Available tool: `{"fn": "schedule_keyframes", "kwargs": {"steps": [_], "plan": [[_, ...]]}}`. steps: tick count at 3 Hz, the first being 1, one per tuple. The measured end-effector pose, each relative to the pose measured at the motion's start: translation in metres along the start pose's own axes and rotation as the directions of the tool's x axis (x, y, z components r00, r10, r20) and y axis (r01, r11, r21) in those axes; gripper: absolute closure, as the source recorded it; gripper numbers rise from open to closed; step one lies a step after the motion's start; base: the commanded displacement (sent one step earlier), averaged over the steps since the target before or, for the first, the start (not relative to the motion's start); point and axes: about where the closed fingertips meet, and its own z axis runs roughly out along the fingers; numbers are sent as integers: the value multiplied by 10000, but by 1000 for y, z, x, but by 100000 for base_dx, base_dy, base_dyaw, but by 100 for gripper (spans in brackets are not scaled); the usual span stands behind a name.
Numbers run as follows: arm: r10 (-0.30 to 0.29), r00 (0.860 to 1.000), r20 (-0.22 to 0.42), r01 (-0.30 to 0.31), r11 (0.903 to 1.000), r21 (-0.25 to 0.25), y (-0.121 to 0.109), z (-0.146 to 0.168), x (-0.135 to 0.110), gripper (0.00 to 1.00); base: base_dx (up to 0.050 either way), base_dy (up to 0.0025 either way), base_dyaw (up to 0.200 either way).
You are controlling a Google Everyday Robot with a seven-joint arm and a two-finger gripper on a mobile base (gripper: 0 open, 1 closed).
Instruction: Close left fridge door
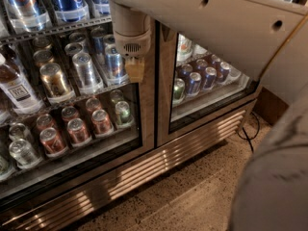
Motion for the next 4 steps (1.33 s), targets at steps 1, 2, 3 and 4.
{"fn": "schedule_keyframes", "kwargs": {"steps": [1,2,3,4], "plan": [[16,10000,72,-17,9999,104,13,-1,-2,100,0,0,0],[16,10000,73,-17,9999,104,15,-2,-1,100,0,0,0],[-42,9993,361,38,9999,116,45,-9,-4,100,0,0,0],[-152,9975,694,144,9998,118,91,-17,-8,100,0,0,0]]}}
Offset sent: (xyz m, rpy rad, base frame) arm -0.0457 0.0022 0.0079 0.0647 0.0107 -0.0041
